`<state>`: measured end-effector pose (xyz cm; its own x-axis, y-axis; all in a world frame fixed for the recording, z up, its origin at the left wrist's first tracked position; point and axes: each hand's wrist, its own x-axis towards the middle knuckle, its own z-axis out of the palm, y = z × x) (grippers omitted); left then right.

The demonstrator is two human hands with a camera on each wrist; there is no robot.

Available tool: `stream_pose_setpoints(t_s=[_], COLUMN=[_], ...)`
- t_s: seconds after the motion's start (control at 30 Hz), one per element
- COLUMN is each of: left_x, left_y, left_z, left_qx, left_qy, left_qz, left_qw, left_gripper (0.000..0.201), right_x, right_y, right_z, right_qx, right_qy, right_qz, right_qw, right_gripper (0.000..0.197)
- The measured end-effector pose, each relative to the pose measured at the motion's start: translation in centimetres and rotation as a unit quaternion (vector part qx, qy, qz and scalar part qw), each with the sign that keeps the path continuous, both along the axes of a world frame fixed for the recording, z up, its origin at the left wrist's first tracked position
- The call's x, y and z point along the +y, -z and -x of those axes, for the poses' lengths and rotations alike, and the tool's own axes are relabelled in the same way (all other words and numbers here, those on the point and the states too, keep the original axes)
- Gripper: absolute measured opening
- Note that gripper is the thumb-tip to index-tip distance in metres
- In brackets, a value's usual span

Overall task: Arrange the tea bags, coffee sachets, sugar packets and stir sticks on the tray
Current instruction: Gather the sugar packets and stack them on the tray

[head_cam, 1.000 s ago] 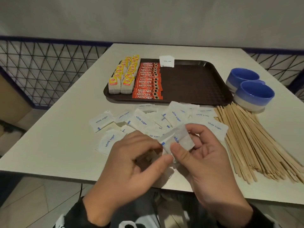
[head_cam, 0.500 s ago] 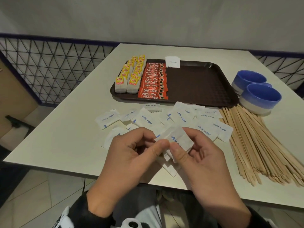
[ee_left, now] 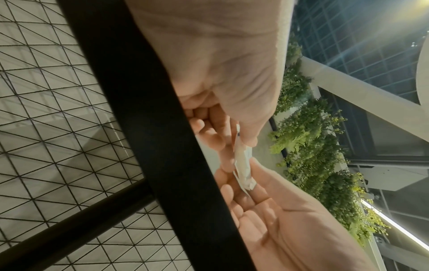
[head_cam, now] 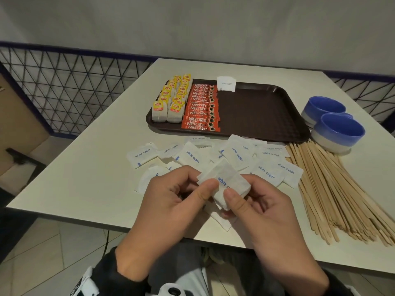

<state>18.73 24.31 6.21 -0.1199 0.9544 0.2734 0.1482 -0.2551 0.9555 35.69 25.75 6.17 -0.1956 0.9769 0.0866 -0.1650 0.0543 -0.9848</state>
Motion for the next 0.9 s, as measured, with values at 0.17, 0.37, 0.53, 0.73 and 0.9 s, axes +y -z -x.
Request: stream_pose_setpoints(t_s=[0.17,0.37,0.53,0.73,0.9], left_x=[0.0,0.1,0.1,-0.1,-0.4], left_y=[0.2,0.4,0.3,0.5,0.9], left_z=[0.2,0.4,0.5,0.6,3.1], left_qx=[0.025,0.031,0.032,0.034,0.05], left_qy=[-0.016,-0.03,-0.024,-0.016,-0.072], left_qz=[-0.031,-0.034,-0.036,-0.042,-0.074], left_qw=[0.999,0.998,0.999,0.998,0.993], left_gripper=[0.021,0.018,0.015,0.016,0.023], right_x=[-0.1,-0.3,-0.1,-0.1,3.4], right_y=[0.1,0.1,-0.1,-1.2,-8.6], right_z=[0.0,0.1,0.0,-0.4,-2.1], right_qx=[0.003,-0.003,0.008,-0.023,-0.173], right_qy=[0.023,0.036,0.022,0.013,-0.023], right_qz=[0.008,-0.011,0.009,0.037,-0.073], right_qw=[1.0,0.999,1.0,0.999,0.982], right_gripper=[0.014,0.017,0.023,0.022,0.013])
